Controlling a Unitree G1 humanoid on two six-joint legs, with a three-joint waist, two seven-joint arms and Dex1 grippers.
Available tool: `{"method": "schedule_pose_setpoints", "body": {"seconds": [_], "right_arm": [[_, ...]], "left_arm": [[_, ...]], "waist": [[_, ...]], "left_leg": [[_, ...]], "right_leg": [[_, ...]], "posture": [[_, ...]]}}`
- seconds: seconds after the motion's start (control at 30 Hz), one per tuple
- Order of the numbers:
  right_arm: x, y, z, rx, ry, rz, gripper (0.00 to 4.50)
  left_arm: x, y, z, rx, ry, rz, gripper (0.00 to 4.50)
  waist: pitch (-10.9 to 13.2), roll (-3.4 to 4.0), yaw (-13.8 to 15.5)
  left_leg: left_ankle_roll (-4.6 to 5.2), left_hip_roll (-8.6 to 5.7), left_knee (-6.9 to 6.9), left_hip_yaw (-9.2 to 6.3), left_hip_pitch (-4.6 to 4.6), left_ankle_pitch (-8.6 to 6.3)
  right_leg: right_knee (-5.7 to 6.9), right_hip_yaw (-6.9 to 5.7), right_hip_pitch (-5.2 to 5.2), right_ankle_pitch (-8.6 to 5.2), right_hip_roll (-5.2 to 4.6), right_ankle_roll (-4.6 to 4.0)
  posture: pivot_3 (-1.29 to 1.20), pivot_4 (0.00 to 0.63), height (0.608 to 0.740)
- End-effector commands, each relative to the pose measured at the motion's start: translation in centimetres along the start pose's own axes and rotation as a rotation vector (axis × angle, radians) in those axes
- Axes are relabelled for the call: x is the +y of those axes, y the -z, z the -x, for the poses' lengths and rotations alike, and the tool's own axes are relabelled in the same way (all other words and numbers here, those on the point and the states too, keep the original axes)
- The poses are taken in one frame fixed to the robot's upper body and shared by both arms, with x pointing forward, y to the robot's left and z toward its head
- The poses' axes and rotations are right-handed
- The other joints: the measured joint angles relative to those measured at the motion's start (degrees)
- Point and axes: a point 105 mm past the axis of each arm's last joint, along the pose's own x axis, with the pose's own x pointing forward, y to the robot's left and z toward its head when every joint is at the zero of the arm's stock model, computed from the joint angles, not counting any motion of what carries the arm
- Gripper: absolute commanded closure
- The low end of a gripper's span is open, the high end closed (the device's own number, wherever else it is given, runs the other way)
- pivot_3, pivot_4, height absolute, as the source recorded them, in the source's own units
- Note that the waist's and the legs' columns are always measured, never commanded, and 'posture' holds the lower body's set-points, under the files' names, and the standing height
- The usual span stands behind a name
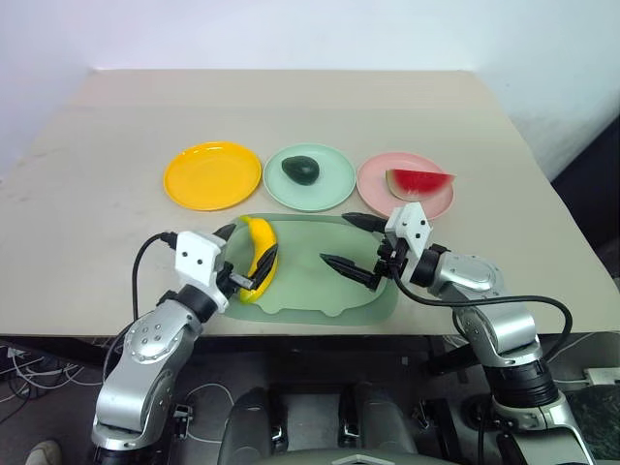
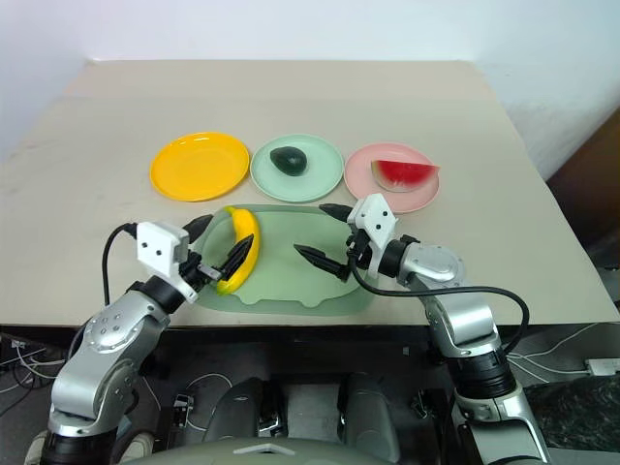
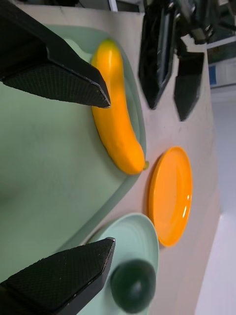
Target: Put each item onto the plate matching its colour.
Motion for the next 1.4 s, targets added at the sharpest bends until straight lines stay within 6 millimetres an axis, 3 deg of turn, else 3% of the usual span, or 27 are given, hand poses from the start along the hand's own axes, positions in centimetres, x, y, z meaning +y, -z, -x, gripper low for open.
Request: {"method": "schedule_pose_setpoints", "body": {"seconds": [0.03, 0.27, 0.87, 1.0, 1.1, 1.3, 1.4], "right_arm": [[-0.8, -1.5, 0.7, -0.028, 0.018, 0.047, 0.03], [-1.6, -2.1, 0.7, -0.056, 0.071, 0.017, 0.03], [-2.1, -0.7, 1.3, 0.034, 0.136, 0.044, 0.03], [-2.1, -0.6, 1.4, 0.044, 0.137, 0.042, 0.03], [-2.4, -0.2, 1.4, 0.07, 0.148, 0.057, 0.0], [-2.8, 0.4, 1.4, 0.108, 0.161, 0.082, 0.0], [-3.1, 0.2, 1.5, 0.101, 0.167, 0.079, 0.0]], "left_arm": [[0.0, -0.5, -0.8, 0.039, -0.042, 0.016, 0.0], [-0.6, -0.1, -2.9, 0.192, -0.039, 0.125, 0.0], [-0.9, 0.2, -4.8, 0.406, -0.057, 0.214, 0.0], [-0.2, 0.7, -5.1, 0.465, -0.101, 0.235, 0.0], [-0.2, 0.9, -5.5, 0.493, -0.096, 0.24, 0.6], [-0.6, 0.2, -5.9, 0.466, -0.066, 0.252, 2.62], [-1.7, -1.1, -6.1, 0.387, 0.03, 0.26, 2.68]], "waist": [[0.0, 0.0, 0.6], [0.0, -0.02, 0.9], [0.0, -0.03, 1.0], [0.0, -0.03, 1.0], [0.0, -0.03, 0.9], [0.0, -0.03, 0.9], [0.0, -0.03, 0.9]], "left_leg": [[0.0, 0.0, 0.01, 0.0, -0.01, 0.0], [0.0, -0.01, 0.05, -0.04, 0.0, 0.01], [-0.03, -0.03, 0.09, -0.08, 0.01, 0.03], [-0.03, -0.05, 0.1, -0.1, 0.01, 0.03], [-0.04, -0.04, 0.1, -0.1, 0.01, 0.03], [-0.04, -0.04, 0.1, -0.09, 0.01, 0.03], [-0.04, -0.04, 0.1, -0.09, 0.01, 0.03]], "right_leg": [[0.0, 0.0, 0.0, 0.0, 0.0, 0.0], [0.02, -0.02, 0.05, 0.01, 0.0, 0.02], [0.06, -0.04, 0.09, 0.02, 0.02, 0.05], [0.07, -0.04, 0.1, 0.03, 0.01, 0.05], [0.07, -0.04, 0.1, 0.03, 0.01, 0.05], [0.07, -0.04, 0.1, 0.03, 0.01, 0.06], [0.07, -0.04, 0.09, 0.03, 0.01, 0.06]], "posture": [[0.0, 0.15, 0.695], [0.0, 0.15, 0.695], [0.0, 0.15, 0.695], [0.0, 0.15, 0.695], [0.0, 0.15, 0.695], [0.0, 0.15, 0.695], [0.0, 0.15, 0.695]]}}
